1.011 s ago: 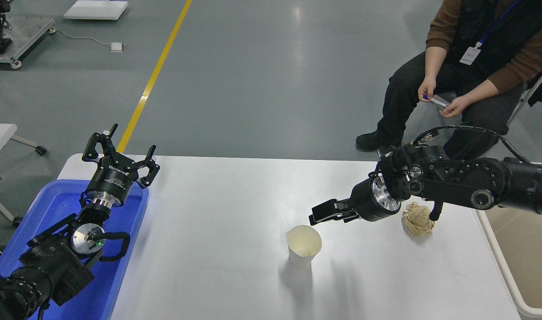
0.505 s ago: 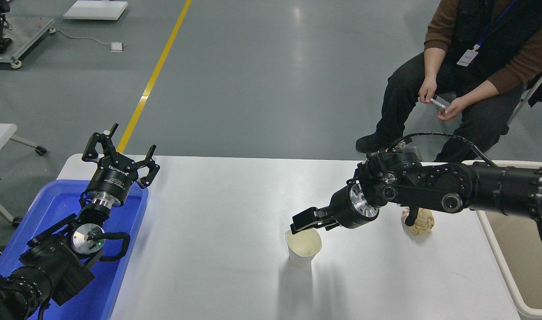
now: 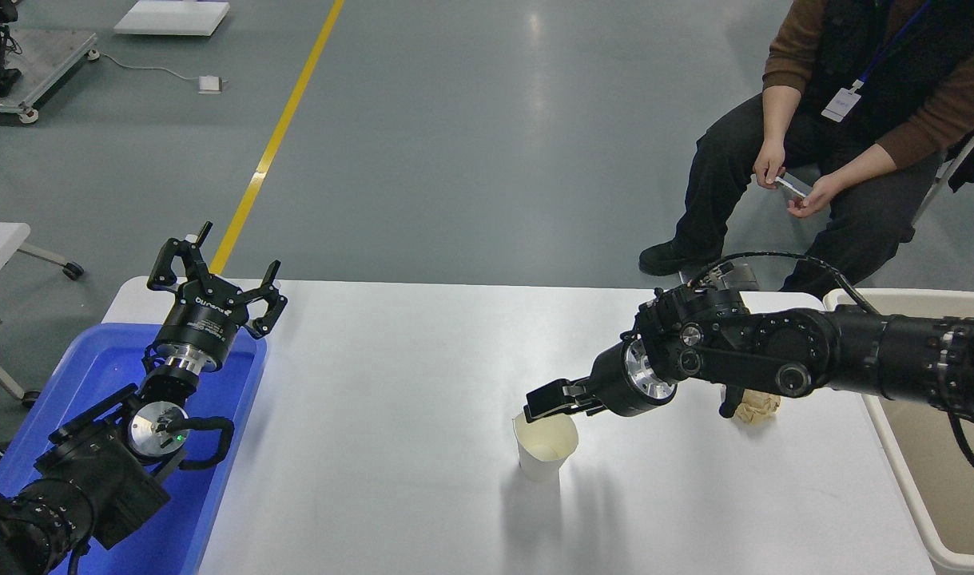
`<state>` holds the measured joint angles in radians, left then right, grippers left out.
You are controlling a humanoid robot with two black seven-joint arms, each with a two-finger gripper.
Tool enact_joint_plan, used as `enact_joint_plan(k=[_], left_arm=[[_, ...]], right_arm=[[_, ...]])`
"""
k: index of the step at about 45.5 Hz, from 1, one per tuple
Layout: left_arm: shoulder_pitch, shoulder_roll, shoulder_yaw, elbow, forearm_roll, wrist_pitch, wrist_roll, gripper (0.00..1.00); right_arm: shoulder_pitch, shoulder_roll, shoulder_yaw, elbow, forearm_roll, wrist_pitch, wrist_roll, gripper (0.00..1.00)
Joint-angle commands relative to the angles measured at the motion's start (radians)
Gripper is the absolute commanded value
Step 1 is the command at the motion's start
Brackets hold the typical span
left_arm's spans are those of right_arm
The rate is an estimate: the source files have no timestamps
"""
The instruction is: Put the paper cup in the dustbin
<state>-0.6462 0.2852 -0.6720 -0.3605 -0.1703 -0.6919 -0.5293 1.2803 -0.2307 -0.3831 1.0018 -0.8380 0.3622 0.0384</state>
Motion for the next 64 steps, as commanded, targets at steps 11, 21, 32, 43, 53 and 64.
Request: enact_joint_plan(k=[11,21,32,43,53,64], left_arm=[[0.000,0.000,0.000,0.000,0.000,0.000,0.000,1.00],[0.000,0.000,0.000,0.000,0.000,0.002,0.000,1.00],[0.000,0.000,0.000,0.000,0.000,0.002,0.000,1.00],[0.000,0.000,0.000,0.000,0.000,0.002,0.000,1.00],[-0.001,0.000,0.000,0.000,0.000,0.002,0.000,1.00],[0.000,0.000,0.000,0.000,0.000,0.002,0.000,1.00]], right_arm=[[-0.050,0.008,-0.002,-0.038,-0.047,-0.012,0.005,1.00],[-0.062,0.014,0.000,-0.038,-0.046,-0.019,0.008,1.00],[-0.072,0.016,0.009,-0.038,-0.046,-0.019,0.020,0.99],[-0.087,0.017,0.006,-0.051,-0.075,-0.048,0.040,0.84],[-0.099,0.030,0.000,-0.061,-0.098,-0.049,0.044,0.02],[-0.088,0.024,-0.025,-0.074,-0.096,-0.049,0.098,0.00]])
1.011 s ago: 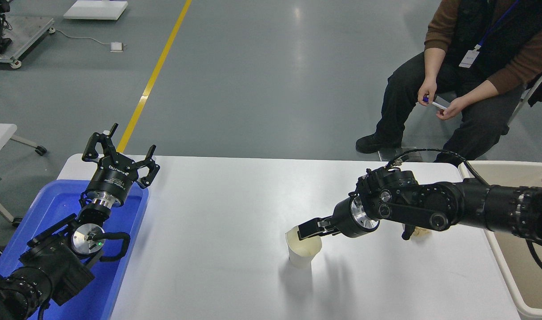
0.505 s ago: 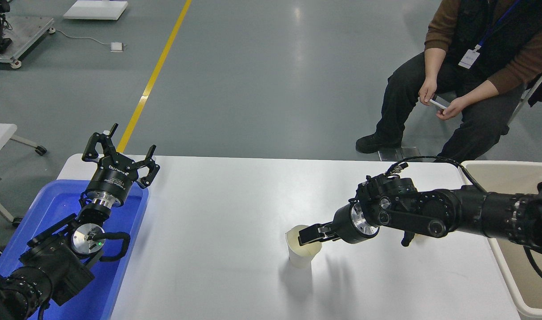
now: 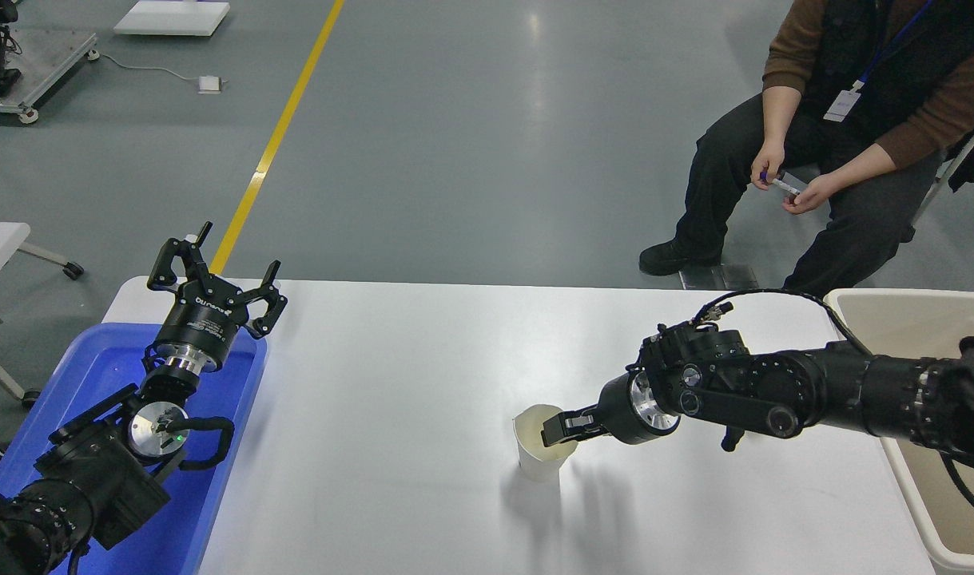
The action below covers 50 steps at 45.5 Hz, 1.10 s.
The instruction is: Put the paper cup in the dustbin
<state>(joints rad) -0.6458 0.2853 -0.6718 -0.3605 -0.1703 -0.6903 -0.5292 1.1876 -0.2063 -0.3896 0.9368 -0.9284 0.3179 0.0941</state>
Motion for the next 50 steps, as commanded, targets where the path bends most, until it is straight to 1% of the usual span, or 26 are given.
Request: enact_joint_plan(k=[1,14,20,25,34,50], left_arm=[[0.000,0.000,0.000,0.000,0.000,0.000,0.000,1.00],[-0.002,0.000,0.000,0.000,0.000,0.000,0.000,1.00],[0.000,0.000,0.000,0.000,0.000,0.000,0.000,1.00],[0.000,0.000,0.000,0.000,0.000,0.000,0.000,1.00],[0.000,0.000,0.000,0.000,0.000,0.000,0.000,1.00],[0.000,0.000,0.000,0.000,0.000,0.000,0.000,1.00]], right_arm=[[0.004,-0.002,-0.018,-0.009,-0.006,-0.006,0.042,0.00],[0.026,-0.025,-0.020,0.004,0.006,0.001,0.058,0.00],[0.043,-0.056,-0.020,0.033,0.014,0.004,0.058,0.00],[0.084,-0.091,-0.020,0.068,0.016,0.012,0.058,0.00],[0.217,-0.192,-0.044,0.161,0.048,0.059,0.056,0.00],[0.552,-0.332,-0.182,0.352,0.178,0.112,0.044,0.00]])
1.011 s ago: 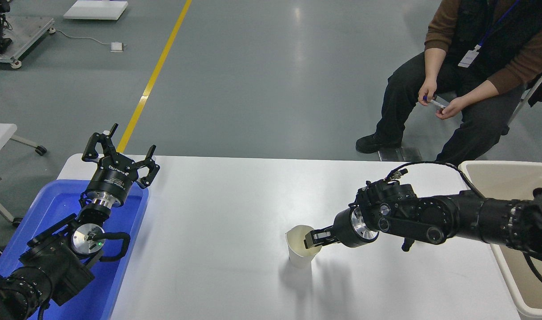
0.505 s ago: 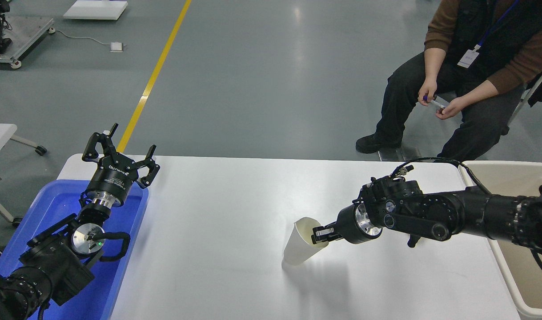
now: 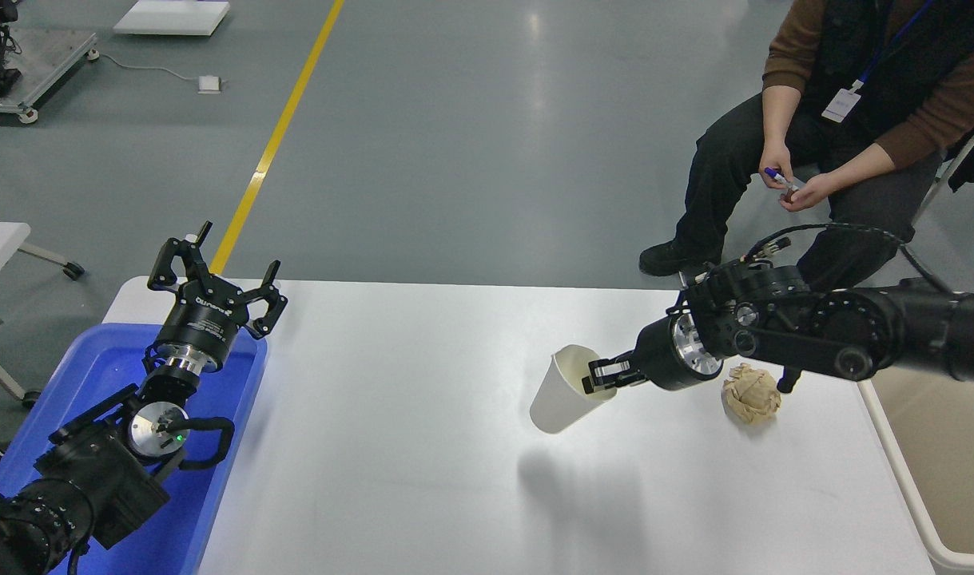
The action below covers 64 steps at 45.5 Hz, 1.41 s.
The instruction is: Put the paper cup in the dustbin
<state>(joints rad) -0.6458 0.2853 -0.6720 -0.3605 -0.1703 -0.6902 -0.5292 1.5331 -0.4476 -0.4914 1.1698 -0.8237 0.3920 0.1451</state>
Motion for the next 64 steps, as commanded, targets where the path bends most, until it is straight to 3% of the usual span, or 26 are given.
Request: enact_joint_plan(k=[1,15,27,42,55,64], left_arm=[[0.000,0.000,-0.001,0.000,0.000,0.000,0.000,1.00],[0.000,0.000,0.000,0.000,0.000,0.000,0.000,1.00],[0.000,0.000,0.000,0.000,0.000,0.000,0.000,1.00],[0.000,0.000,0.000,0.000,-0.002,0.000,0.000,1.00],[0.000,0.000,0.000,0.000,-0.002,0.000,0.000,1.00],[0.000,0.000,0.000,0.000,-0.002,0.001,-0.002,1.00]], right_arm=[[0.231,-0.097,-0.091,0.131,0.081,0.042,-0.007,0.00],[0.519,-0.186,-0.216,0.251,0.156,0.096,-0.016,0.00],[0.614,-0.287,-0.223,0.234,0.169,0.140,-0.025,0.00],[0.582,-0.509,-0.297,0.148,0.167,0.128,-0.015,0.00],[0.427,-0.717,-0.285,0.031,0.166,0.120,0.001,0.00],[0.285,-0.819,-0.286,-0.054,0.166,0.039,0.063,0.00]])
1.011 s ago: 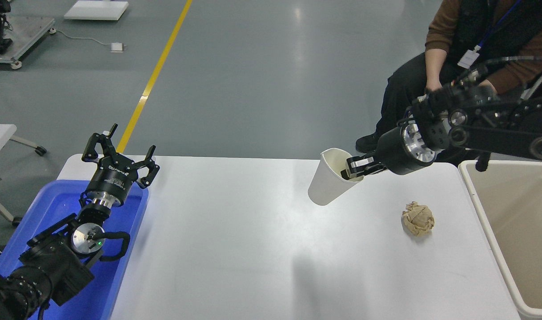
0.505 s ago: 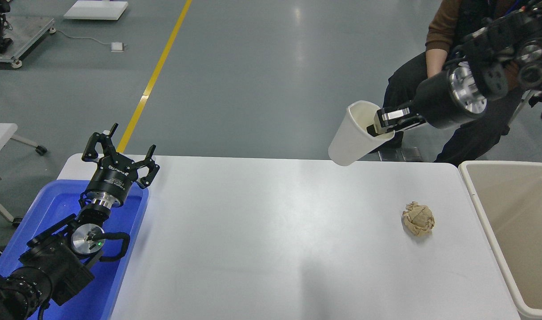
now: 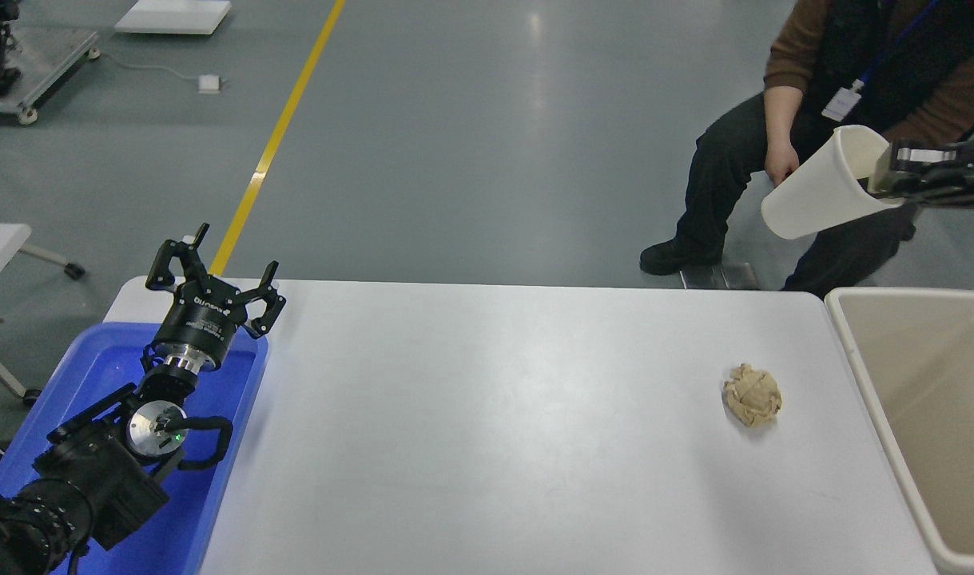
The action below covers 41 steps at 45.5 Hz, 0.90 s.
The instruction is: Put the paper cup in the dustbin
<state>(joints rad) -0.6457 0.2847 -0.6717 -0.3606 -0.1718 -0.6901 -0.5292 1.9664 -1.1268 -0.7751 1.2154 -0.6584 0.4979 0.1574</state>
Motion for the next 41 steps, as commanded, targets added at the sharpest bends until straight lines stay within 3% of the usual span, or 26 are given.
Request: enact_joint_plan(k=[1,9,23,32,41], left_arm=[[0.000,0.001,0.000,0.000,0.000,0.000,0.000,1.00],[0.000,0.001,0.000,0.000,0.000,0.001,0.000,1.00],[0.000,0.001,0.000,0.000,0.000,0.001,-0.002,1.00],[0.000,0.001,0.000,0.000,0.000,0.001,0.000,1.00],[0.000,0.001,0.000,0.000,0.000,0.001,-0.002,1.00]], right_arm=[[-0.165,-0.146,-0.003,-0.109,0.002,-0.074,0.057,0.00],[-0.283,-0.191,-0.003,-0.189,0.040,-0.128,0.110,0.00],[-0.533,-0.136,-0.004,-0.267,0.396,-0.229,0.157,0.00],[-0.650,-0.055,-0.004,-0.272,0.643,-0.360,0.159,0.00],[-0.826,0.110,0.023,-0.350,0.911,-0.545,0.159,0.00]])
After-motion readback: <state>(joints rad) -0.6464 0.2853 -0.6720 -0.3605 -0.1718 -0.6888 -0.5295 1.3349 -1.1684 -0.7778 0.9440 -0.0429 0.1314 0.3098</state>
